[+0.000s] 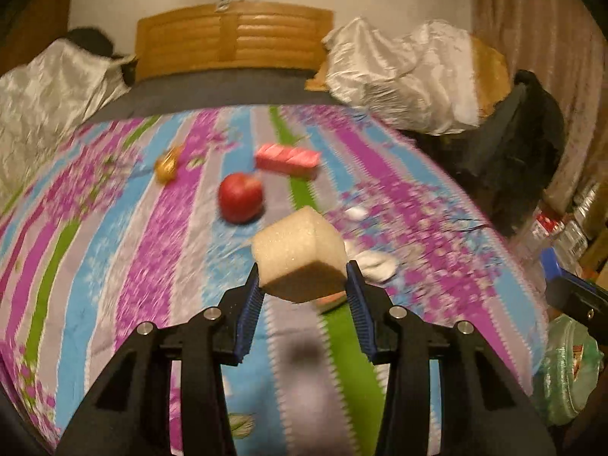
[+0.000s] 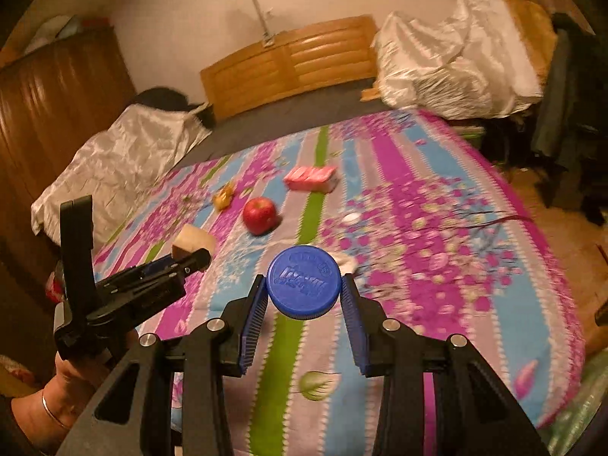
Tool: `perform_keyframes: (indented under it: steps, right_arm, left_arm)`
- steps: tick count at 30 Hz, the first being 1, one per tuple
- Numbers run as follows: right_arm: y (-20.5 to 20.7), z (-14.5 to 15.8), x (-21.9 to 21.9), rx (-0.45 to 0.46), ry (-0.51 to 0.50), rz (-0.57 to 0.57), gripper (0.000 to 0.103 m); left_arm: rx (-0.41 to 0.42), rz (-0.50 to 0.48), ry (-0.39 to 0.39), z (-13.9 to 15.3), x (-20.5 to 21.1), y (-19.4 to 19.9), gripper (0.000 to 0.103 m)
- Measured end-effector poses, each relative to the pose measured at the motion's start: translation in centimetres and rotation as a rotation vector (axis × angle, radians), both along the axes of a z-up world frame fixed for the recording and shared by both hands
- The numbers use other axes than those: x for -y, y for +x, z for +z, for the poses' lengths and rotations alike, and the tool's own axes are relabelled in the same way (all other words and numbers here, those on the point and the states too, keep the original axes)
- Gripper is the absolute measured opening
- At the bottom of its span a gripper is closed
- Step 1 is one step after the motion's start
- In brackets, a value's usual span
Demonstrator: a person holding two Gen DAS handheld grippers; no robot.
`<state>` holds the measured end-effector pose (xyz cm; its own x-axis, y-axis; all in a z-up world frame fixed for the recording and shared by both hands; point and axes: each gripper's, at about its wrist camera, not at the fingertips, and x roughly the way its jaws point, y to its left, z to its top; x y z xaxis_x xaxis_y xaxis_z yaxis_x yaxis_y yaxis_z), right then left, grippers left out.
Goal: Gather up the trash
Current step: 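Carry the yellow sponge in left gripper while right carries the blue cap over the bin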
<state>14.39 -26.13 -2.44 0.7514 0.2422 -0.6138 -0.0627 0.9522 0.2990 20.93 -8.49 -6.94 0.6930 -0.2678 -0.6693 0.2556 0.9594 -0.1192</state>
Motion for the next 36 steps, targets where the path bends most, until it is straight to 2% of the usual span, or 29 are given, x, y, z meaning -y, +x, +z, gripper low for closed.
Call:
perform_keyframes:
  steps: [7,15,28,36]
  right_arm:
    - [-4.9,3.2,6.6,0.066,-0.019,-0.156,0.041]
    - [-11.9,5.3,14.2,0.106,-0.037,-0.368,0.041]
    - [-24.2,4.9,26.0,0.084,-0.055,-0.707,0.041]
    - [-28.9,4.3,29.8,0.046,-0.104,-0.852,0.041]
  left_arm:
    - [0.073,-0.115,0.019,3.4,6.5,-0.9,0.041]
    - [0.111,-0.275,0.044,5.2,14.8,-3.1,0.041]
    - [0.146,-0.523,0.072,5.6,26.5,-7.8,0.041]
    - [0.167,-0.662,0.094,5.9,32.7,-11.1,0.041]
